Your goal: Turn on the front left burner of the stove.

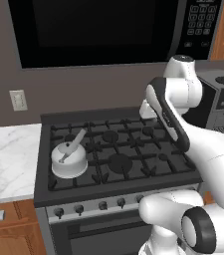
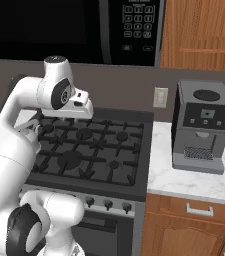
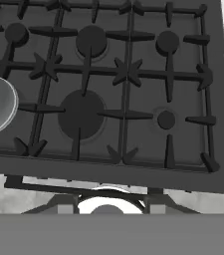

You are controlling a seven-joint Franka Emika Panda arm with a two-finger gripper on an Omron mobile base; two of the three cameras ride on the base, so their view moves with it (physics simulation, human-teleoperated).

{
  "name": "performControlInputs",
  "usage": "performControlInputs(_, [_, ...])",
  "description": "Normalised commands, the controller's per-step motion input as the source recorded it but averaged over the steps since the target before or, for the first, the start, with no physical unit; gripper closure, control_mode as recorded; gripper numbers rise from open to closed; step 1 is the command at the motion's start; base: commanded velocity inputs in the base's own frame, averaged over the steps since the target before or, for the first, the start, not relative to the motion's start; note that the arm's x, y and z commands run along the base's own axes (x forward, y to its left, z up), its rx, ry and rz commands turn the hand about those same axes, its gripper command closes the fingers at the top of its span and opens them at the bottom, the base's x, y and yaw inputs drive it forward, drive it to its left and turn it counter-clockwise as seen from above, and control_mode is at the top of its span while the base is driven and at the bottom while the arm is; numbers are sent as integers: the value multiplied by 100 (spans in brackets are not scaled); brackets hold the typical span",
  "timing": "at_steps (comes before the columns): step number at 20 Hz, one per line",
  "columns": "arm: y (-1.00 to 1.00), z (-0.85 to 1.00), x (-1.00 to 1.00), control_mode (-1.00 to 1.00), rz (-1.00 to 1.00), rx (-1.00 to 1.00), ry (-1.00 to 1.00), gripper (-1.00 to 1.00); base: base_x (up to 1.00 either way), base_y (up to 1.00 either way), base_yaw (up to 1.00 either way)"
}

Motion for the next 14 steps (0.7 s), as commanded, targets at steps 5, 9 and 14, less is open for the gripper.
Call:
performControlInputs(5, [64,-40,0,-100,-6,-17,10,-100,0,0,0])
performControlInputs(9, [100,-83,0,-100,-9,-39,17,-100,0,0,0])
performControlInputs(14, [100,-97,-23,-100,-4,-42,6,-100,0,0,0])
